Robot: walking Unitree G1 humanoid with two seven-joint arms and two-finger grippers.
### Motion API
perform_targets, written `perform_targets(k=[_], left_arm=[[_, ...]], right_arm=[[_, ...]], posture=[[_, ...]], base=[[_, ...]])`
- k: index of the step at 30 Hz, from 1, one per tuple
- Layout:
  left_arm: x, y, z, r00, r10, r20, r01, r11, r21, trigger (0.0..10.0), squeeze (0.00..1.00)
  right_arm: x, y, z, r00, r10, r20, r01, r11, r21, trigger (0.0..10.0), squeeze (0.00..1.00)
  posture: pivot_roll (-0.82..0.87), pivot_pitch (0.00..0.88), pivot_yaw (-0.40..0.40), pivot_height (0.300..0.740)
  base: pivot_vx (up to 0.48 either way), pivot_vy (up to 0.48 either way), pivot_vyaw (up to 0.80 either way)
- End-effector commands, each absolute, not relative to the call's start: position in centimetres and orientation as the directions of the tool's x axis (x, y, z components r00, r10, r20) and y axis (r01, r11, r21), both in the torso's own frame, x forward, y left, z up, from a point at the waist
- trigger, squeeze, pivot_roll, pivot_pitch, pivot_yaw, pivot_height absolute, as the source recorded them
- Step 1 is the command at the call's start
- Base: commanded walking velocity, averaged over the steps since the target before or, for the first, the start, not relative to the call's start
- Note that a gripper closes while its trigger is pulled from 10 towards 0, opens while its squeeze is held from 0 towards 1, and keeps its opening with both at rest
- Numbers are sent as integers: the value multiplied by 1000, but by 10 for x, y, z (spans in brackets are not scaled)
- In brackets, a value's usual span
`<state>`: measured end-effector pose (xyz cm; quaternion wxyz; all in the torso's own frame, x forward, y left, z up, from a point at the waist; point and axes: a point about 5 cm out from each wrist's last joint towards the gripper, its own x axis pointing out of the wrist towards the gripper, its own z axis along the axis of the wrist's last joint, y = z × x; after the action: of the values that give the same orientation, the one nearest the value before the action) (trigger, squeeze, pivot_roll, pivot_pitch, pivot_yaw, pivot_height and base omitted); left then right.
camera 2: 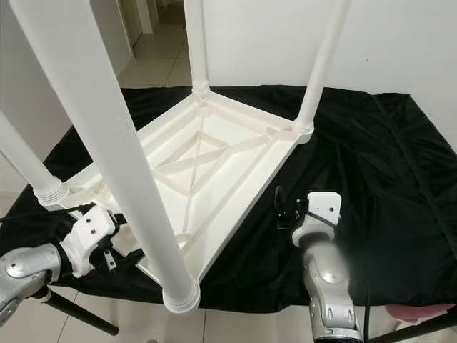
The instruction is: Building children table
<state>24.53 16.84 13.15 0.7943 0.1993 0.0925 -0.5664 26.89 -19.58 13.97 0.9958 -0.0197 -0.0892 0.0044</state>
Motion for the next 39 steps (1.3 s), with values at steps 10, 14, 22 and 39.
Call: perform_targets(k=[10,14,22,39], left_arm=[[267,162,119,291,-859,-421,950,209,231,10000,0],[276,160,120,329,-854,-403,936,238,260,10000,0],[293,162,123,365,-851,-379,920,267,285,10000,0],[313,179,105,381,-765,-519,916,237,323,10000,0]], right_arm=[[273,-189,145,983,34,183,-28,999,-31,10000,0],[276,-187,147,981,39,190,-34,999,-31,10000,0],[279,-184,152,978,43,203,-39,999,-25,10000,0],[281,-179,154,977,64,206,-59,998,-29,10000,0]], posture=[[-71,41,79,740],[-79,38,82,740],[-83,39,85,740],[-74,60,98,740]], base=[[0,0,0],[0,0,0],[0,0,0],[0,0,0]])
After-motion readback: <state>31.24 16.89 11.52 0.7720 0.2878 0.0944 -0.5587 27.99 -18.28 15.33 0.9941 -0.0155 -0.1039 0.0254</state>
